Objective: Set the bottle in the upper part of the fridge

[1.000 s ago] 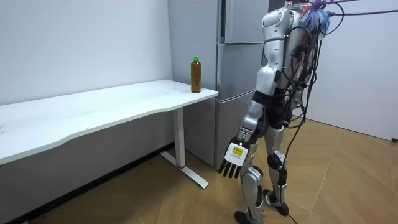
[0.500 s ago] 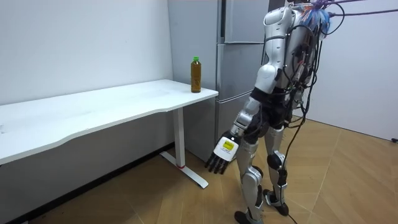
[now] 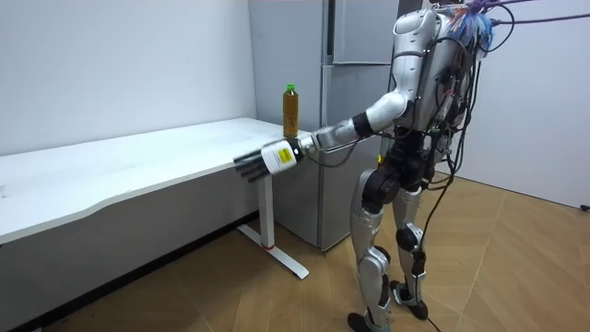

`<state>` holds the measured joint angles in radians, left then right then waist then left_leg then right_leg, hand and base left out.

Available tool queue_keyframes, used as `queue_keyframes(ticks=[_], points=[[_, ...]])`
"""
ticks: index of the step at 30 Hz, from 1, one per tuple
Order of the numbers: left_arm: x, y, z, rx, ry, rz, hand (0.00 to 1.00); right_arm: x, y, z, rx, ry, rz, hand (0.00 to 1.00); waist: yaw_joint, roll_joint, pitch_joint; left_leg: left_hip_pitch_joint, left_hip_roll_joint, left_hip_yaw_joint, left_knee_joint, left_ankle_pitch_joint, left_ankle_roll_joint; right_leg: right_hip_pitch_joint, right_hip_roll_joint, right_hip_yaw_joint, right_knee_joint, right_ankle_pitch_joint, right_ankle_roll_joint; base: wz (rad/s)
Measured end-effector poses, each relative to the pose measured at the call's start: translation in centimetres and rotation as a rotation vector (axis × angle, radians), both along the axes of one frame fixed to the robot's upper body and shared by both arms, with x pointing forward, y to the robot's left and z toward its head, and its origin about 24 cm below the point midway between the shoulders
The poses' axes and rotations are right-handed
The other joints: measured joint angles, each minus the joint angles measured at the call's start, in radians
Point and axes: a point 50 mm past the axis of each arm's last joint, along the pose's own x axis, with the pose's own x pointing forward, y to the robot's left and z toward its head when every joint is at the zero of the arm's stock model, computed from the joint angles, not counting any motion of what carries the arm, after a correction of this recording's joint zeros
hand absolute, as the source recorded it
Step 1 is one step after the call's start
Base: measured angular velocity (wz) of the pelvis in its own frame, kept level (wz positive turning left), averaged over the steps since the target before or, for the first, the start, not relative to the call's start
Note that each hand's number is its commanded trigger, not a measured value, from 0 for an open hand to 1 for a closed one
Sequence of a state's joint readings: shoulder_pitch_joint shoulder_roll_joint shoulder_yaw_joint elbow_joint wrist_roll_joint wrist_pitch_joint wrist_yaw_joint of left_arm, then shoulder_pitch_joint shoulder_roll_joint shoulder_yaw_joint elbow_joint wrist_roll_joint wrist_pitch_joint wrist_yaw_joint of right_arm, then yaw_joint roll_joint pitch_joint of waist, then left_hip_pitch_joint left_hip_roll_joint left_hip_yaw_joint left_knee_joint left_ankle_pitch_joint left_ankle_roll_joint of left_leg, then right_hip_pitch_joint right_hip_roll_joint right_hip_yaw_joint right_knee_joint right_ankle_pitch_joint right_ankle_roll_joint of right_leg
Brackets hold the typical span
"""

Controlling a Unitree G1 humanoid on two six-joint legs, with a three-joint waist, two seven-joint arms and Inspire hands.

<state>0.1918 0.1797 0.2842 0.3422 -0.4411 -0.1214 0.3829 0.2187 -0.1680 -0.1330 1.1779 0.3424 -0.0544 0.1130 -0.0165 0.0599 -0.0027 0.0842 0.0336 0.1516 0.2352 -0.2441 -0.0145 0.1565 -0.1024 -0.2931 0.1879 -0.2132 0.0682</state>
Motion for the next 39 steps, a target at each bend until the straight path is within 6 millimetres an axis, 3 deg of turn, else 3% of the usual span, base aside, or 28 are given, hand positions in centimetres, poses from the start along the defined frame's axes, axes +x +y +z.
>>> queue_keyframes(ticks=[3,10,17,22,28,33,39], points=[[1.5,-0.1,3.0,0.052,-0.138,-0.021,0.0,-0.1,-0.1,0.0,-0.002,0.0,-0.006,0.0,-0.002,-0.004,0.006,0.015,-0.001,0.004,-0.008,0.0,0.0,0.002,0.0,0.004,-0.001,0.0,0.0,-0.04],[4.4,-1.7,10.5,0.255,-0.401,-0.133,0.0,0.1,0.1,0.0,0.0,-0.001,0.001,0.0,-0.008,-0.011,0.011,0.019,-0.001,0.011,-0.011,0.0,0.0,0.0,0.0,0.016,-0.004,0.0,0.0,-0.03],[6.2,-3.2,15.1,0.322,-0.595,-0.182,0.0,0.4,0.3,0.0,0.0,-0.004,0.03,0.0,-0.016,-0.011,0.0101,0.015,0.0,0.01,0.002,0.0,0.0,0.001,0.001,0.016,-0.004,0.0,0.0,0.0],[6.8,-4.6,16.5,0.321,-0.666,-0.244,0.0,0.6,0.4,-0.1,0.008,-0.001,0.03,0.0,-0.025,-0.013,0.0099,0.015,-0.001,0.01,0.001,0.0,0.0,0.001,0.0,0.019,-0.004,0.0,0.0,0.0],[8.2,-6.7,17.5,0.296,-0.728,-0.373,0.0,1.7,0.7,-0.2,0.013,-0.011,0.064,0.0,-0.061,-0.023,0.0123,0.013,0.0,0.009,-0.004,0.0,0.0,0.002,0.001,0.02,-0.003,0.001,-0.001,0.0],[9.3,-10.2,18.7,0.243,-0.8,-0.605,0.0,2.1,0.9,-0.3,0.02,-0.004,0.078,0.0,-0.07,-0.023,0.0105,0.016,0.0,0.017,-0.004,0.001,0.0,-0.001,0.003,0.045,-0.003,0.001,-0.001,-0.06],[9.9,-11.9,18.9,0.221,-0.791,-0.769,0.0,2.6,1.2,-0.3,0.032,-0.001,0.08,0.0,-0.103,-0.023,0.0106,0.015,0.0,0.017,-0.002,0.001,0.0,-0.001,0.004,0.046,-0.015,0.002,-0.002,-0.02]])
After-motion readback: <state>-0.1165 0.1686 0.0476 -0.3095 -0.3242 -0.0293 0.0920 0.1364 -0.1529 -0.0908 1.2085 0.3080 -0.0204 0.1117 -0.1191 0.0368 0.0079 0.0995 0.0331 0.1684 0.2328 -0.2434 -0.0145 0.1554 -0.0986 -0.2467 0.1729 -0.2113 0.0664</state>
